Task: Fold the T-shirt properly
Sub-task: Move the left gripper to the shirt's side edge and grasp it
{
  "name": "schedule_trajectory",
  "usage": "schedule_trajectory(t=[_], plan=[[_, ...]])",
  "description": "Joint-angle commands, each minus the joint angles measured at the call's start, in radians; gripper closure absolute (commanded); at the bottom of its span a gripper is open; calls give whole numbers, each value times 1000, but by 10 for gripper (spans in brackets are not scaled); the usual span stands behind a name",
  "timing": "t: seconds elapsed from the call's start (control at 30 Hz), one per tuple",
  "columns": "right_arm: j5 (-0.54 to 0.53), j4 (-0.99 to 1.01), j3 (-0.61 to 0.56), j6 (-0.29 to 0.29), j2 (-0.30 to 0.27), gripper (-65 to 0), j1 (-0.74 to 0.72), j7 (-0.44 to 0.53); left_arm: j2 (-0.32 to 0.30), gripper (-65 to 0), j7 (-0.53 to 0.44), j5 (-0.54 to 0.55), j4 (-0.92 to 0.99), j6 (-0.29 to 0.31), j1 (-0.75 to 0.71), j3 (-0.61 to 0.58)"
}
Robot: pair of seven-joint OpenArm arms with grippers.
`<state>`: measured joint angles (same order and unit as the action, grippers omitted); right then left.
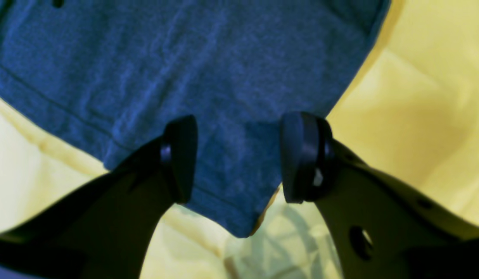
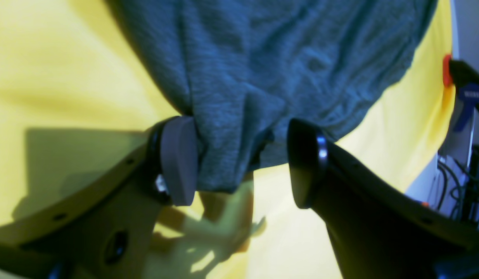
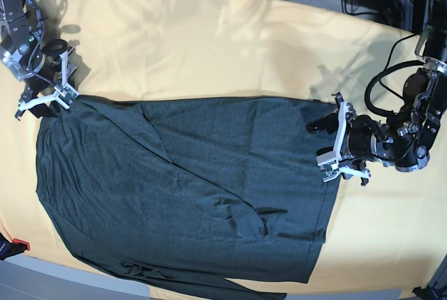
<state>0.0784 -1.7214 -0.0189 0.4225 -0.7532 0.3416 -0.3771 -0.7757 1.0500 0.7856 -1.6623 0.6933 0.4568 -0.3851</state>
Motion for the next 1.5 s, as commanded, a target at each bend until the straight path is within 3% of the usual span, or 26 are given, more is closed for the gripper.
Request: schedule_trajectory(t=[0.0,0.13,0.27,0.33,0.57,0.63,0.73,0.83,1.0,1.17,1.4,1.47], plan=[[5,5,6,3,-19,-372,-10,-7,-14,-342,-14,12,-13,5,26,13],[4,37,6,12,-19,-370,-26,-7,-14,-342,-14,12,-13,5,26,13],[-33,40,5,148,-19,-325,-25,-11,-14,-342,-16,17,-13,5,26,13],[-50,40,4,182,-19,-325,-25,-11,-14,-342,-15,17,-13,5,26,13],[-56,47,-28,180,-19,-325,-25,-7,-14,-342,-14,43,-13,5,26,13],[-51,70,-63,157,-19,-307,-31,-3,-14,-342,-14,67,-13,5,26,13],[-44,121,-113,93,-19,-141,-55,-4,-14,-342,-10,89,-13,5,26,13],[-45,142,-124,82,-19,-3,-70,-4,-14,-342,15,132,-13,5,26,13],[-44,140,-124,82,-21,0,-71,-11,-14,-341,144,292,-16,5,26,13],[-44,140,-124,67,-21,0,-70,-27,-39,-342,257,359,-89,5,25,12],[-45,140,-124,68,-23,0,-70,-50,-185,-342,290,313,-248,5,17,-4],[-45,140,-124,69,-26,0,-71,-50,-228,-342,263,242,-286,5,17,-43]])
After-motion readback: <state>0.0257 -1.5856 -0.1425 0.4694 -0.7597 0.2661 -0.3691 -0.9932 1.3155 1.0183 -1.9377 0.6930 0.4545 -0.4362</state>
